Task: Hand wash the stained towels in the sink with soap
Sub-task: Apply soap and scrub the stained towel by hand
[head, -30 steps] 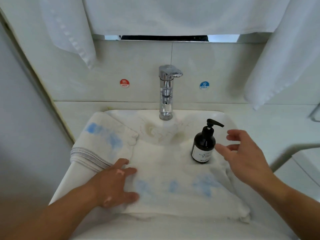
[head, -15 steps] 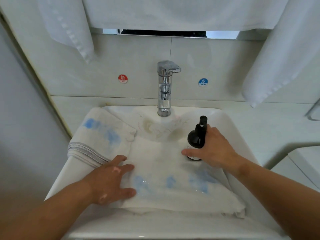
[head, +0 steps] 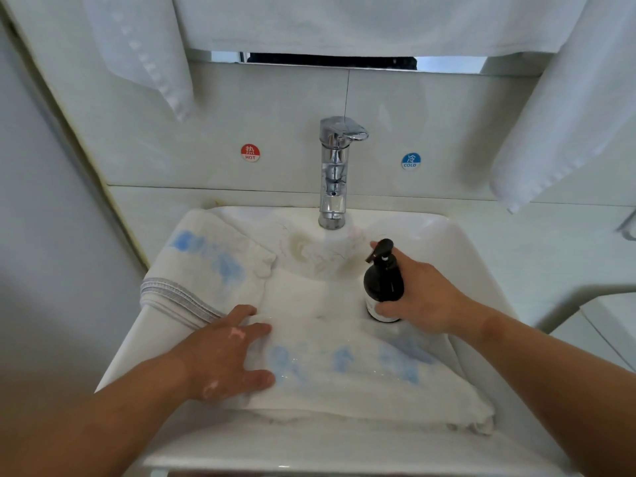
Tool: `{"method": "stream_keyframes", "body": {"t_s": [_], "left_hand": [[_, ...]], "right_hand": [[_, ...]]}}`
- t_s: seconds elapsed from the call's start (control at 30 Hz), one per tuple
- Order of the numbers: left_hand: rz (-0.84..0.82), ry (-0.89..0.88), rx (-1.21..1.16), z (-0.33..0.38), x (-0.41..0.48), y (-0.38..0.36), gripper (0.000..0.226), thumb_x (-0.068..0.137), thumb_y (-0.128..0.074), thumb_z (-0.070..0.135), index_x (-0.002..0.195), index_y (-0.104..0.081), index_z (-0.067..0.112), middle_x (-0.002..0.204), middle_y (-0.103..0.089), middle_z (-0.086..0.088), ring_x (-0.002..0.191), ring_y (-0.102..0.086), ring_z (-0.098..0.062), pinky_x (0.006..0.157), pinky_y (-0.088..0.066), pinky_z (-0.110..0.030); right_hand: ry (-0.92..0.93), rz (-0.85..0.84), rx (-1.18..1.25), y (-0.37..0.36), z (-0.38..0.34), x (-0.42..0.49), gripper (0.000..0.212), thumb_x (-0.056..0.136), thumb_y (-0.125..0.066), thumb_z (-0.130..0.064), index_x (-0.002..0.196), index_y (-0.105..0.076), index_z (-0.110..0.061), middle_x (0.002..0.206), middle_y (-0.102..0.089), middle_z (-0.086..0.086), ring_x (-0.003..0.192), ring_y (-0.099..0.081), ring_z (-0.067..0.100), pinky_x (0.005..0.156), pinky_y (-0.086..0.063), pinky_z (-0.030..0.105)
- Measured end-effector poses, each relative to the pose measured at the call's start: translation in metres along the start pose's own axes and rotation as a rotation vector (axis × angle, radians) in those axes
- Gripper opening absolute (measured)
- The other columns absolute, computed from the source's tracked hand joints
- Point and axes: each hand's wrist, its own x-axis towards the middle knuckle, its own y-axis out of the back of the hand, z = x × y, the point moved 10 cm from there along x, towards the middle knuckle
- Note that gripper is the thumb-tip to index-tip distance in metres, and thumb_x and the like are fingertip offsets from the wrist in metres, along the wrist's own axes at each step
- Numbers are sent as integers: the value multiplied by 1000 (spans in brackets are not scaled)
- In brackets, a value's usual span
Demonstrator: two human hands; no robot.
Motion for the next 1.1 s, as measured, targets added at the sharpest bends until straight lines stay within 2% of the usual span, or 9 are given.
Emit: {"method": "stream_keyframes", "body": {"t_s": [0.13,0.2,0.27,0.37,0.43,0.53,0.73,0.93,1.1], "left_hand": [[-6,2,4,2,-1,1,93,83,-56,76,159,-21,35,166,0,6,151,-24,-17,119,-21,-23],[-7,9,-3,2,-2,2,92,84,-58,75,159,-22,35,166,0,6,151,-24,-17,119,-21,-24],[-11,15,-13,3,-3,2,92,84,-60,73,159,-22,34,166,0,5,151,-25,-19,120,-22,-25],[-6,23,-32,3,-4,4,92,83,-63,71,158,-24,34,166,-2,6,151,-26,-20,120,-23,-27],[-9,21,-39,2,-4,3,94,82,-64,72,158,-24,34,166,-2,6,150,-26,-19,121,-23,-27],[-14,13,-30,1,-3,2,97,80,-65,74,158,-26,32,167,-2,2,150,-28,-21,121,-23,-28],[-18,17,-44,-1,-3,2,99,77,-67,75,158,-27,33,166,-2,6,148,-32,-22,121,-26,-32],[-17,14,-49,-1,-2,2,96,77,-67,74,156,-29,36,165,-4,10,145,-36,-23,119,-30,-32],[-21,5,-46,0,-2,3,96,77,-68,74,156,-29,37,165,-4,8,145,-36,-24,119,-31,-33]], "right_hand": [[73,200,-103,24,-24,-2,67,67,-84,-50,125,-51,-40,97,-64,-16,89,-61,10,79,-48,26],[121,259,-1,31,-42,-8,61,68,-83,-41,120,-52,-37,99,-63,-14,91,-60,9,80,-49,27],[179,221,63,23,-60,-16,68,69,-82,-31,127,-48,-41,104,-62,-15,95,-59,9,82,-48,22],[215,29,-35,-11,-80,-26,109,70,-80,-39,152,-10,-53,104,-67,-11,89,-65,14,84,-54,28],[223,-63,-182,-30,-87,-32,124,72,-79,-44,151,16,-57,83,-63,-10,73,-61,14,70,-52,29],[261,-166,-317,-46,-101,-37,128,74,-76,-43,144,30,-60,65,-51,-5,61,-51,15,58,-42,25],[288,-286,-503,-68,-112,-37,116,72,-72,-47,145,17,-61,72,-48,-7,65,-49,11,58,-37,27],[293,-302,-567,-83,-120,-36,108,68,-75,-42,145,0,-54,77,-51,-4,66,-52,15,63,-51,34],[306,-305,-576,-86,-124,-38,101,68,-77,-38,143,-8,-50,75,-52,-4,64,-50,16,62,-49,35]]}}
